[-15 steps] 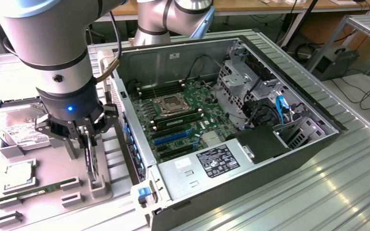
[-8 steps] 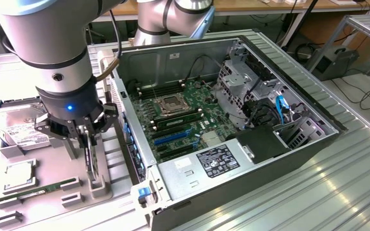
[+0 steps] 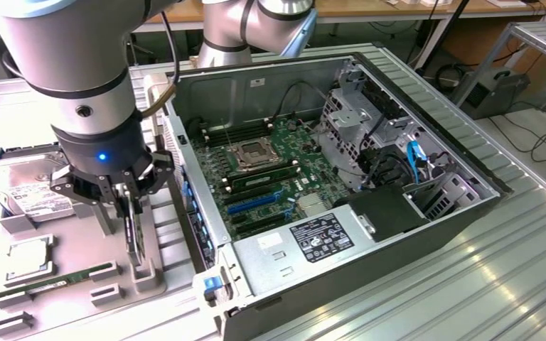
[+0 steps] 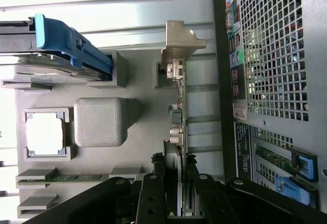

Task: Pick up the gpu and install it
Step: 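Pick up the gpu and move the gpu toward the slot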

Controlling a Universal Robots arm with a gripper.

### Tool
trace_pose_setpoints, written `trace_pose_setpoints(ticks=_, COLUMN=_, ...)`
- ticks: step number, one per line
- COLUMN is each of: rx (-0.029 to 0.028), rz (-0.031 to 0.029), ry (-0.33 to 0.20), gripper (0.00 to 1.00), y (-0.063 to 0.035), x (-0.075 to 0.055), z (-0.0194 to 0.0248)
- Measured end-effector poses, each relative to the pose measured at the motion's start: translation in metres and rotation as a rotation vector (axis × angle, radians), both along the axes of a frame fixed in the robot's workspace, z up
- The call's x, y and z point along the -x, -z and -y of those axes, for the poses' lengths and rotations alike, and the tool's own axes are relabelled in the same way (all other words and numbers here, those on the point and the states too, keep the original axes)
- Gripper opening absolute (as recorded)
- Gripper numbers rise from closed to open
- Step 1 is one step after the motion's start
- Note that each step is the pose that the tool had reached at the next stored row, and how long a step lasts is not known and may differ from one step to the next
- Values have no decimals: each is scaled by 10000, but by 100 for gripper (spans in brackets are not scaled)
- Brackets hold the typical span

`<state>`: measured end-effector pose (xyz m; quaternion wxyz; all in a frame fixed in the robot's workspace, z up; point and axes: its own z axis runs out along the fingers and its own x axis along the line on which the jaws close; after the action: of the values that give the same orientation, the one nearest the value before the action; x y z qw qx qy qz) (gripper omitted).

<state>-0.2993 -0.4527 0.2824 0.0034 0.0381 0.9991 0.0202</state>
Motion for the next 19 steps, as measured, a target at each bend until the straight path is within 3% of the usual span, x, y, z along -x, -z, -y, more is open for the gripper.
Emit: trace_pose_setpoints(ticks=19, rx=0, rz=-1, ry=0, gripper=26, y=-59, x=0, z=0)
